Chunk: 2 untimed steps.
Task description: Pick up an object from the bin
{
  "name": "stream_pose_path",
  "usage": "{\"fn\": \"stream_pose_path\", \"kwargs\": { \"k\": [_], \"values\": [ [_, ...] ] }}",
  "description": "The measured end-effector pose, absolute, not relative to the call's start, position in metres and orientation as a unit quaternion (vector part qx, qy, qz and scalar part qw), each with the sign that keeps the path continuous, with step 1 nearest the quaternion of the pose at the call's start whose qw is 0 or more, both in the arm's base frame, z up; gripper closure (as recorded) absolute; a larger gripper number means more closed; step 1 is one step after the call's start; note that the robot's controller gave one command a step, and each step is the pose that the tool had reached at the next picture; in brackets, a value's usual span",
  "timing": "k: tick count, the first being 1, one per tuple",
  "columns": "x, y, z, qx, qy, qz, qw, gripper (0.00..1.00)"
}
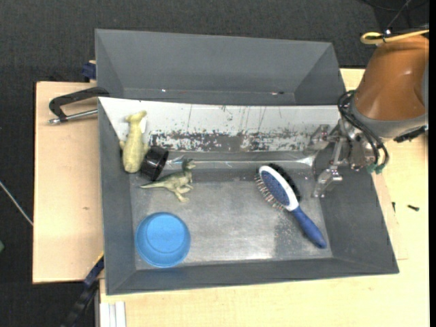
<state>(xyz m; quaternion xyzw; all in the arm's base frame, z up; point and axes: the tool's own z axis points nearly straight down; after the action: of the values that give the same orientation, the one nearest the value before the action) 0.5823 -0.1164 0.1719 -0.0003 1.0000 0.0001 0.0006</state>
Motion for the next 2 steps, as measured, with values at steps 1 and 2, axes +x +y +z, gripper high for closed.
{"fn": "stream_pose_path", "kwargs": {
  "k": [1, 2],
  "values": [
    [0.5997, -0.0375, 0.0742, -0.224, 0.975, 0.002, -0.002, 0.00],
    [0.6001, -0.0378, 0.0748, -0.223, 0.975, 0.002, -0.001, 1.00]
  ]
}}
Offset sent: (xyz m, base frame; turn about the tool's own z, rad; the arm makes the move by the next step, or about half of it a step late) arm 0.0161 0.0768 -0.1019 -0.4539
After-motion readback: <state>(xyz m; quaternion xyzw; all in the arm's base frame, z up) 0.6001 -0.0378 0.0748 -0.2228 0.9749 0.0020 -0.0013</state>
